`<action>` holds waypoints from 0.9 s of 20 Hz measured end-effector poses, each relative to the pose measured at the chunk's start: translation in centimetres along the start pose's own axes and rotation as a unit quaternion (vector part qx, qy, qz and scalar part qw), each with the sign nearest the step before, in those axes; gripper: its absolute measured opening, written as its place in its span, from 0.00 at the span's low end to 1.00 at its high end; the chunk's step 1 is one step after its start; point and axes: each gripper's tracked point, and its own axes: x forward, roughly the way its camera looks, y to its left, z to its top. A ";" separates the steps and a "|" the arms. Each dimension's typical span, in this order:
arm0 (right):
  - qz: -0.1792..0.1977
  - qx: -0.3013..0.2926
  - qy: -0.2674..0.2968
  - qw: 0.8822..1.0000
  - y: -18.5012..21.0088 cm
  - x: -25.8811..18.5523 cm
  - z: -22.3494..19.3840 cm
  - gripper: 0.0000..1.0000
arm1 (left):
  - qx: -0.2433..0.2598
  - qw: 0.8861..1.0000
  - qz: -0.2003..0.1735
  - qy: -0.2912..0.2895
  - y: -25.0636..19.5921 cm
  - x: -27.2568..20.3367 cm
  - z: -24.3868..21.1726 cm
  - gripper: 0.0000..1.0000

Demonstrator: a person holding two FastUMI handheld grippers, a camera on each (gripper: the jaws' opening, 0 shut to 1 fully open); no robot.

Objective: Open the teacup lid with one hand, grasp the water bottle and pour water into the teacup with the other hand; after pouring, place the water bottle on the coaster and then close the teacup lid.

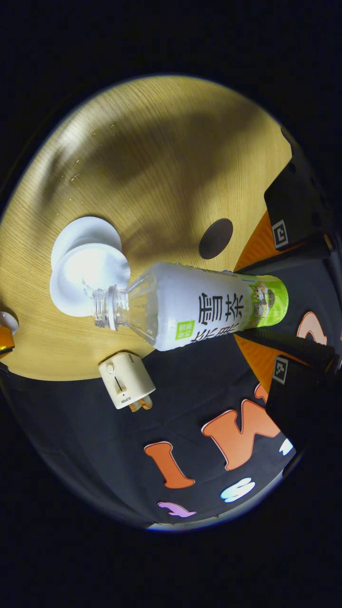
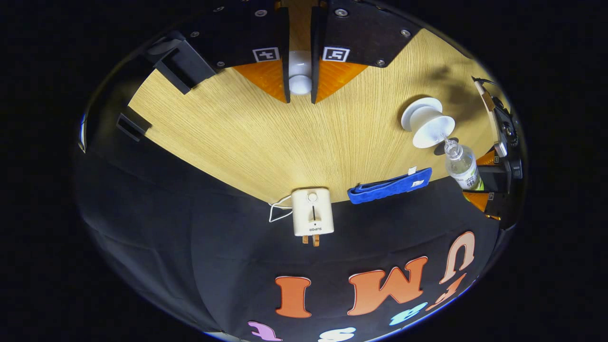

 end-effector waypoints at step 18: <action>0.001 -0.005 0.003 1.000 -0.1 0.0 -0.1 0.18 | 0.095 0.995 0.039 0.011 2.7 -0.7 0.2 0.67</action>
